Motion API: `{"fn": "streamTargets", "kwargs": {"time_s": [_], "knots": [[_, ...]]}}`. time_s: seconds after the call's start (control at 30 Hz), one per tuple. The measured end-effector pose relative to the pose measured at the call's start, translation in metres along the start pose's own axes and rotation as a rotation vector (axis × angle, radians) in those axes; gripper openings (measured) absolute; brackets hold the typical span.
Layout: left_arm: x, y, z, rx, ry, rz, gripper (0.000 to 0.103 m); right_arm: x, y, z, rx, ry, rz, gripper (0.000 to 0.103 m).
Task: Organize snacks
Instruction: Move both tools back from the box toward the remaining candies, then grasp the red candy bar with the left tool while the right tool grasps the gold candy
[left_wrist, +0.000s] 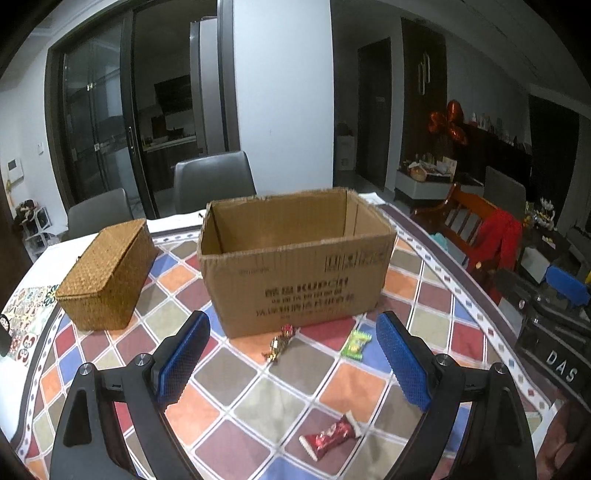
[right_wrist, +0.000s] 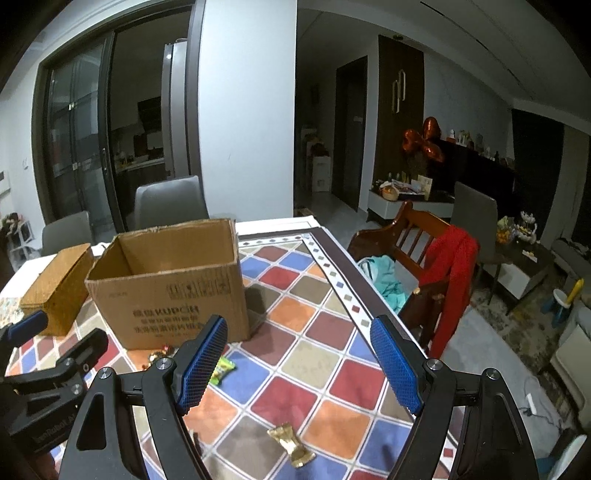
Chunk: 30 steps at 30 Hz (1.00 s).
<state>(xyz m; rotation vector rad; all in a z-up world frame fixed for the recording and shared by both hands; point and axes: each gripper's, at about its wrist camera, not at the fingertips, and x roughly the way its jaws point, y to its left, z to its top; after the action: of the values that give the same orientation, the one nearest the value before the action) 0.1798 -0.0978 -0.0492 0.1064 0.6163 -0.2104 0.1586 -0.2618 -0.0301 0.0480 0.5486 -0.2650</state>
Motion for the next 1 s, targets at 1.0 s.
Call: {"fn": "streamTargets", "kwargs": {"time_s": [1.0], "knots": [[0.050, -0.003, -0.103, 0.135, 0.145, -0.126, 0.088, 0.037, 0.008, -0.105, -0.037, 0.212, -0.032, 0.081]]}}
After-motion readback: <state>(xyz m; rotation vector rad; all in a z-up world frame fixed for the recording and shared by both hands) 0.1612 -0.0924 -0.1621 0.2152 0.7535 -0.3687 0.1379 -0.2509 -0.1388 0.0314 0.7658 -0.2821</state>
